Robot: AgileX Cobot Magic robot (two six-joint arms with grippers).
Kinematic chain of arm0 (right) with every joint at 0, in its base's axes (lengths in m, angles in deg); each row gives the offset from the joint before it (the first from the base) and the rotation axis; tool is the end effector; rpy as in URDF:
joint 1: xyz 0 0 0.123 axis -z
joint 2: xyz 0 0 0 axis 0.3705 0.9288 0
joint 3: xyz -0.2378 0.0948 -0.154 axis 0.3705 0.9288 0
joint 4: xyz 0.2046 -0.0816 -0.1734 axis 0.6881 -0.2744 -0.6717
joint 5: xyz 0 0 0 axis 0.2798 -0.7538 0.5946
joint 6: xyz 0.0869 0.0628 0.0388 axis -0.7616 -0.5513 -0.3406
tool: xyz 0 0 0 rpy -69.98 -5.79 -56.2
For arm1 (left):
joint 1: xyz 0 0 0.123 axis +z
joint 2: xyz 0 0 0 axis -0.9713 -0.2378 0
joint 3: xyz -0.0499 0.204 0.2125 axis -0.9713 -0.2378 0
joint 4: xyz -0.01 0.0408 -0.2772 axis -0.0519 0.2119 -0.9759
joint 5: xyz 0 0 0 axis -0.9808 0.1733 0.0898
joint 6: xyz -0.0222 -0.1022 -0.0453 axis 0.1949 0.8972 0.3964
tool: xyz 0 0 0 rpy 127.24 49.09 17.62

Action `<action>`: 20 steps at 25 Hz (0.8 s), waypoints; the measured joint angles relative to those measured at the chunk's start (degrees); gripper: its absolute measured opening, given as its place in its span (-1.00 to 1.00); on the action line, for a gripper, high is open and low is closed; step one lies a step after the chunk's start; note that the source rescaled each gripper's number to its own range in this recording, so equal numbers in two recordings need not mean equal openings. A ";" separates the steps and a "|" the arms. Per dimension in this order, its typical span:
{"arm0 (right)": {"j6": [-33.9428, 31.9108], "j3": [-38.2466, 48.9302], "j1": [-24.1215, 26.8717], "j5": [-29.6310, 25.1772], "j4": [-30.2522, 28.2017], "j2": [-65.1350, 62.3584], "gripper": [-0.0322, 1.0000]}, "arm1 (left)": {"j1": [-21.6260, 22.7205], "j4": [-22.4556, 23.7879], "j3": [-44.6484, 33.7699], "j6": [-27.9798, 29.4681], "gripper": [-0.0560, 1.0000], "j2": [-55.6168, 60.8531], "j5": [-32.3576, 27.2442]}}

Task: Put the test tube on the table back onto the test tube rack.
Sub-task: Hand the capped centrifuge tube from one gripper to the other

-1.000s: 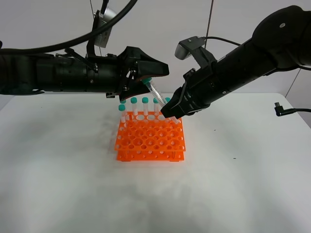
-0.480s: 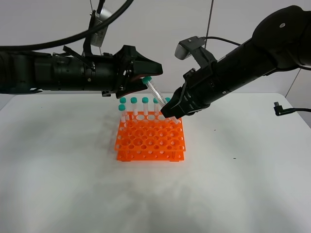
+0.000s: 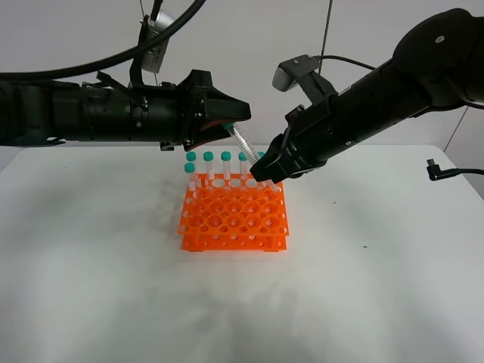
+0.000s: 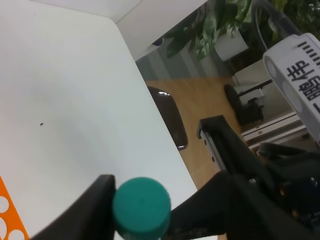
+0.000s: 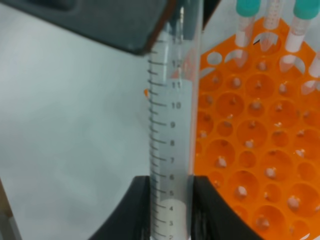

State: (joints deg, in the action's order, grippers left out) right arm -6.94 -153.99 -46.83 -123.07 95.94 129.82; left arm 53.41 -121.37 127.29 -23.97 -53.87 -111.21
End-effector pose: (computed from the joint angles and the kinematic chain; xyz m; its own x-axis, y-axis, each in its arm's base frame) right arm 0.3242 0.2080 0.2709 -0.5098 -0.5012 -0.6992 -0.7983 0.5786 0.1673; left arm 0.3340 -0.2078 0.2588 -0.7562 -0.1945 -0.6247 0.4296 0.5725 -0.6983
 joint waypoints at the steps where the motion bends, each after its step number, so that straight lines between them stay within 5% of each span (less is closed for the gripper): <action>1: 0.00 0.00 0.00 0.00 0.00 0.00 -0.86 | 0.00 0.00 0.00 0.00 -0.02 0.00 0.00; 3: 0.00 0.00 -0.05 0.00 0.12 0.00 -0.86 | 0.00 0.00 0.00 0.00 -0.19 0.00 0.19; 6: 0.00 0.00 -0.11 0.05 0.35 0.00 -0.86 | 0.19 0.12 0.00 0.00 -0.89 0.00 0.71; 14: 0.32 0.00 -0.17 0.35 0.32 0.00 -0.78 | 0.19 0.24 0.00 -0.07 -0.89 -0.04 0.92; 16: 0.43 0.00 -0.21 0.68 0.23 0.00 -0.25 | 0.19 0.24 0.00 0.00 -0.89 -0.04 0.35; 18: 0.51 -0.06 -0.21 0.74 0.21 0.00 0.52 | 0.19 0.24 0.00 0.00 -0.89 -0.04 -0.04; 20: 0.44 -0.85 -0.27 -0.35 -0.52 0.00 0.82 | 0.19 0.24 0.00 0.00 -0.89 -0.04 -0.04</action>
State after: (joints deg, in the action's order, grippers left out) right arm -6.50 -154.85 -47.10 -123.42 95.41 129.82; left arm 53.60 -121.13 127.29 -23.97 -53.91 -111.25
